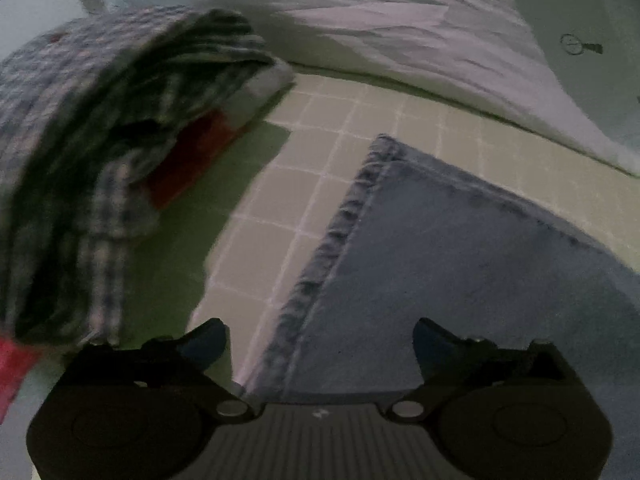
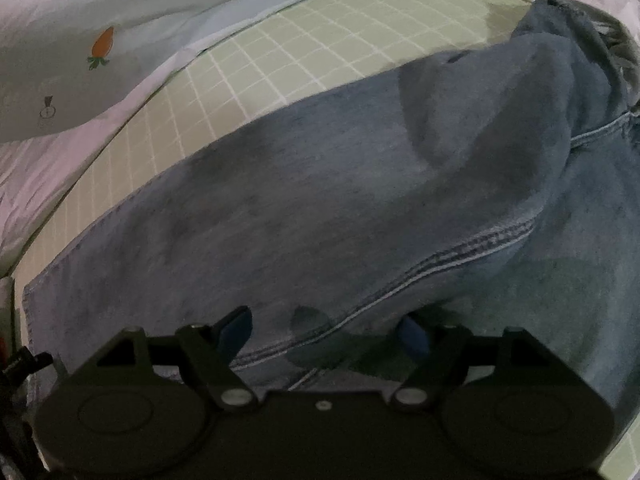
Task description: Fold clothes
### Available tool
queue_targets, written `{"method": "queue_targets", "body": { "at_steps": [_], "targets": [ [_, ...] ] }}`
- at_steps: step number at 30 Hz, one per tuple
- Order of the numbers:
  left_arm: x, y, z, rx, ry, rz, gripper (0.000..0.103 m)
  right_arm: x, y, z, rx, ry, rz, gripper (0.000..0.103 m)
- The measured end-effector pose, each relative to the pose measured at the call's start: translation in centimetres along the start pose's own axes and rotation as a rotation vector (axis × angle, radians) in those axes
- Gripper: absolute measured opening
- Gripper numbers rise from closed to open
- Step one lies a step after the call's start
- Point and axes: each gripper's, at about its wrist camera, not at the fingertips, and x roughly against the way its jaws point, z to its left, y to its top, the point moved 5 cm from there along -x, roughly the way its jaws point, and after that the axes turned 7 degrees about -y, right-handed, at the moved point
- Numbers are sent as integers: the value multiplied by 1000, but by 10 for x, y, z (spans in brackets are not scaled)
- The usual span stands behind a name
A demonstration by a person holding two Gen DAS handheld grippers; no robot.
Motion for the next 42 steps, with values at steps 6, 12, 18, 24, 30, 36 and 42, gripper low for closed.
{"method": "queue_targets", "body": {
  "at_steps": [6, 12, 18, 24, 30, 36, 42],
  "targets": [
    [-16, 21, -22, -94, -48, -49, 103, 3, 3, 12, 45, 7, -25, 96],
    [-34, 47, -36, -134, -69, -76, 103, 4, 1, 24, 114, -16, -48, 99],
    [-33, 60, -37, -133, 3, -149, 47, -1, 0, 28, 124, -41, -34, 99],
    [-30, 64, -23, -197, 172, -187, 16, -4, -3, 29, 133, -28, -23, 99],
    [-27, 68, 17, -98, 286, -149, 16, -4, -4, 26, 137, -7, -23, 99],
    [-1, 66, -2, -114, 207, -173, 56, 7, 6, 4, 68, -5, -66, 99],
    [65, 38, -57, -159, 9, -271, 93, 28, 24, -36, 21, 16, -184, 102]
  ]
}}
